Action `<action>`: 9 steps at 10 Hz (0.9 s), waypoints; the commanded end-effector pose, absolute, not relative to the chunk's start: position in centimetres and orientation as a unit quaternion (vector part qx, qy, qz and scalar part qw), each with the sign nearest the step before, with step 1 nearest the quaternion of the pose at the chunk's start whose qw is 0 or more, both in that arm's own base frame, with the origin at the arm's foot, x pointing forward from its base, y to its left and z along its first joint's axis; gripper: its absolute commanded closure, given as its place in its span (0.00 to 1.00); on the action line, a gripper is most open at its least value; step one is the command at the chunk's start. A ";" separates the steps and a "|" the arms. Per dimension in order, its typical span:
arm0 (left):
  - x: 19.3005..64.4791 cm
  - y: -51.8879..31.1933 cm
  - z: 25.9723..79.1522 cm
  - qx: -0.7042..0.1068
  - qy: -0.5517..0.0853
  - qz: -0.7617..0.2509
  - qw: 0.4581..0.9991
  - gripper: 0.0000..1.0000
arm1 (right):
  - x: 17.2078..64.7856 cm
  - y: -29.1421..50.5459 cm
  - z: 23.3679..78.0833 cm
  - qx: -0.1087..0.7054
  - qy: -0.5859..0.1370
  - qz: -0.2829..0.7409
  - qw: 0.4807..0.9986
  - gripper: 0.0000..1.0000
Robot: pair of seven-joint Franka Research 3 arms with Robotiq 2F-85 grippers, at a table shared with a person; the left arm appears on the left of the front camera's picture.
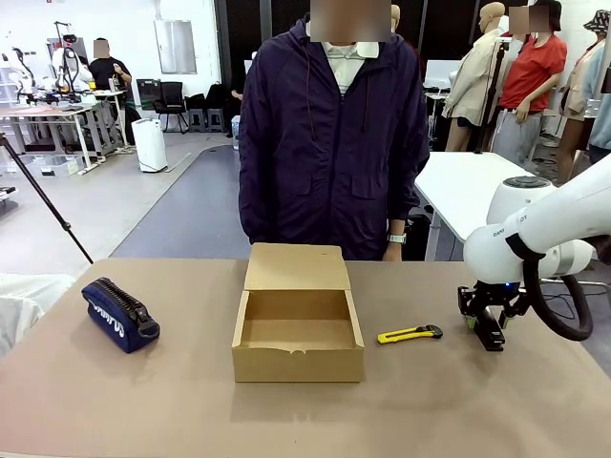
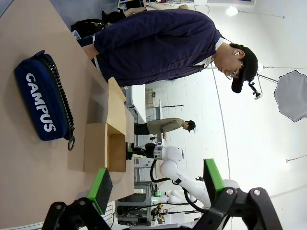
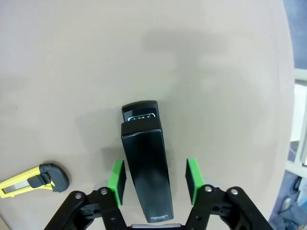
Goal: Pack the items into the box.
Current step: Pick up the item specified by the human and place it in the Mailer Box.
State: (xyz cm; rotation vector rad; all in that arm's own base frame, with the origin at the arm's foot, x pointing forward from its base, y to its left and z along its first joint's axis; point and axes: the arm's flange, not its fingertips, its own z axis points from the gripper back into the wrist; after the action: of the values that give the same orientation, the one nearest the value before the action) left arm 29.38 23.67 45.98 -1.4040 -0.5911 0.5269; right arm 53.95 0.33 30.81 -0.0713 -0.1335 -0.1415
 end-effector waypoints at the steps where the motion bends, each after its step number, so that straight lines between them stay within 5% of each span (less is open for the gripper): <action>1: 29.2 23.6 46.3 -0.633 -0.265 0.233 0.689 0.00 | 53.6 0.5 30.7 -0.033 -0.068 -0.082 0.994 1.00; 9: 29.2 23.6 46.3 -0.633 -0.265 0.233 0.689 0.00 | 52.5 0.2 33.4 -0.032 -0.061 -0.082 0.994 1.00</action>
State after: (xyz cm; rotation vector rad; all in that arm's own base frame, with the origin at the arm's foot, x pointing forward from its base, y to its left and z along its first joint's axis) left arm 29.38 23.67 45.98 -1.4040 -0.5911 0.5269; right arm 53.63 0.03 31.85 -0.0734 -0.1281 -0.1521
